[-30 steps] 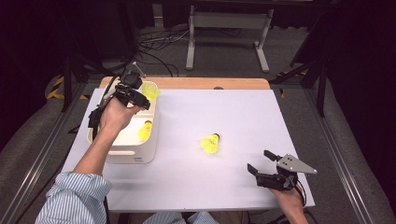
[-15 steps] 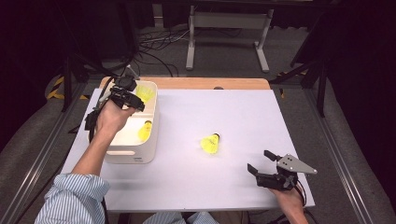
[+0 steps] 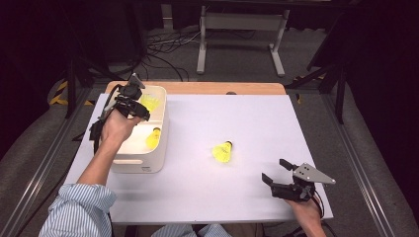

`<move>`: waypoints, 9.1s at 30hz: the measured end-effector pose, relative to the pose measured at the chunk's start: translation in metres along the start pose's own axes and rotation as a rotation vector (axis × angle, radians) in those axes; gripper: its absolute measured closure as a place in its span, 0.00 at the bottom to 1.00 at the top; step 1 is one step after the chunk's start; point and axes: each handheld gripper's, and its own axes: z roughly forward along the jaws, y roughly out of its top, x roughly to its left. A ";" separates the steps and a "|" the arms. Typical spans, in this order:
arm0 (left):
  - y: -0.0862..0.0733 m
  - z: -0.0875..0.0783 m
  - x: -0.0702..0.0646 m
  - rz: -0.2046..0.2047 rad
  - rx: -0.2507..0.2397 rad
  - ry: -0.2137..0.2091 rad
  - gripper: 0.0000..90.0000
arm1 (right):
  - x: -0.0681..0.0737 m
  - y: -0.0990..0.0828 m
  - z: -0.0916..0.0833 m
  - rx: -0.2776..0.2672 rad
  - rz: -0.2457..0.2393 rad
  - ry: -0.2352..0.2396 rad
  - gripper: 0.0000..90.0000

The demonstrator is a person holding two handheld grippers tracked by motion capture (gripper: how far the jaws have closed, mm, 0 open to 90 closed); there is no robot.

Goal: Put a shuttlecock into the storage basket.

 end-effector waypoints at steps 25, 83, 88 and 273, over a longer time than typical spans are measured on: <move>-0.001 0.015 0.009 -0.018 0.011 0.021 0.71 | 0.000 0.000 0.000 -0.001 -0.002 0.006 0.16; -0.004 0.029 0.013 -0.028 0.031 0.019 0.46 | 0.000 0.000 0.000 -0.003 0.004 0.007 0.16; -0.005 0.022 0.010 -0.021 0.012 0.013 0.45 | 0.000 0.000 0.000 -0.004 0.000 0.008 0.16; -0.024 0.026 -0.136 0.270 -0.088 -0.177 0.40 | 0.035 0.049 0.089 0.177 -0.007 0.103 0.40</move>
